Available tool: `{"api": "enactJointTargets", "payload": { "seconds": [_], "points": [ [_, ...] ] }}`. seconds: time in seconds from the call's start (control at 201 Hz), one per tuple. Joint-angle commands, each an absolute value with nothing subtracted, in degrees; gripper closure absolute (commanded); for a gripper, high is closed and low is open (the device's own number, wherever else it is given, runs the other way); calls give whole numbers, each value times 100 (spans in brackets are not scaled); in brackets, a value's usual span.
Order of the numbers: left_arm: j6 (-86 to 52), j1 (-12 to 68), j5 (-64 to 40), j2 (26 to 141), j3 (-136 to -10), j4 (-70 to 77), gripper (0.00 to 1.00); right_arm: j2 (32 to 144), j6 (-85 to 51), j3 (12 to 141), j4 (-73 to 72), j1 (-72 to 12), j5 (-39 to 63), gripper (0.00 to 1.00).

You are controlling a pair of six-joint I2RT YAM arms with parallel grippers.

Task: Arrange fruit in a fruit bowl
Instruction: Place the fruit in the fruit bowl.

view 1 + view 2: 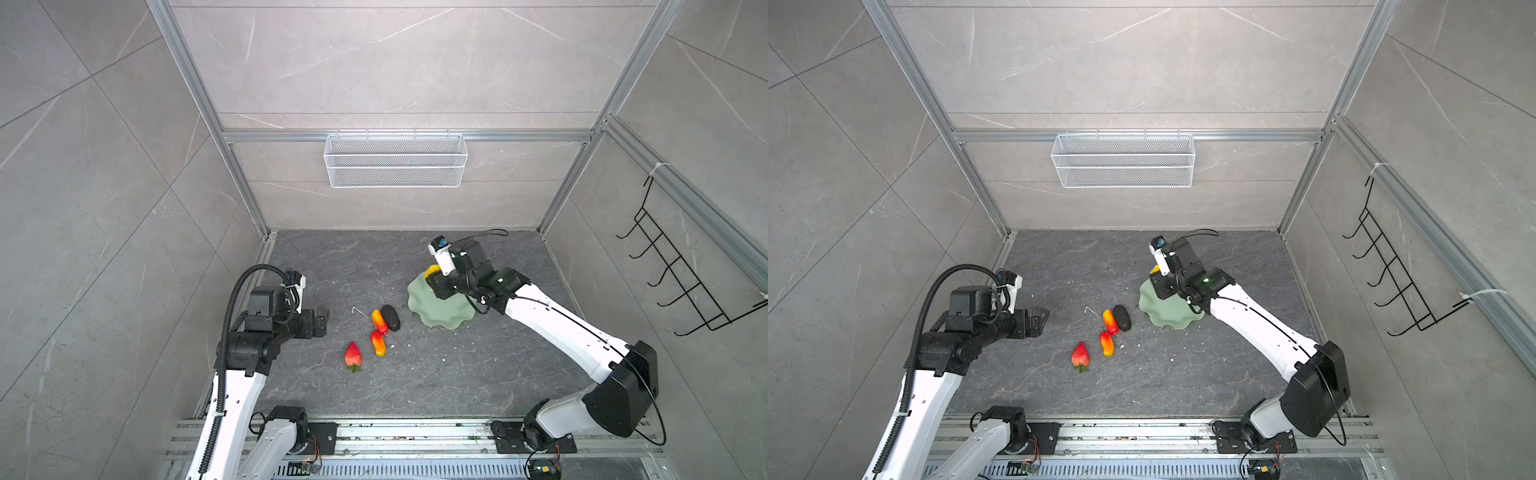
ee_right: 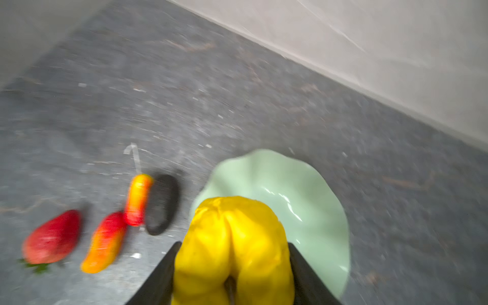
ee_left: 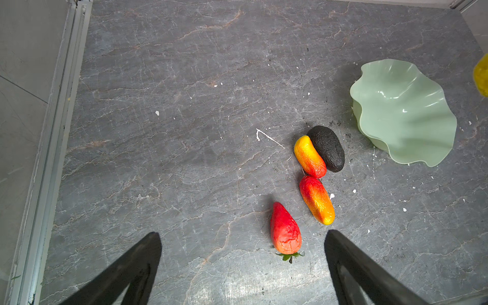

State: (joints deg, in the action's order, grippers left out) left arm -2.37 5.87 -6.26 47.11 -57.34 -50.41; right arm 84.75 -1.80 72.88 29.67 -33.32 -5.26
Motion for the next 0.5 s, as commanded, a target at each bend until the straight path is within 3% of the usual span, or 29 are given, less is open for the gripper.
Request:
{"api": "enactJointTargets", "payload": {
  "seconds": [0.0, 0.493],
  "points": [
    [-93, 576, -757, 4746, -5841, -4864, 0, 8683, -263, 6750, 2942, -3151, -530, 49],
    [-116, 580, -760, 4796, -5900, -4926, 0, 10257, -253, 7107, 2191, -2827, -387, 50]
  ]
}}
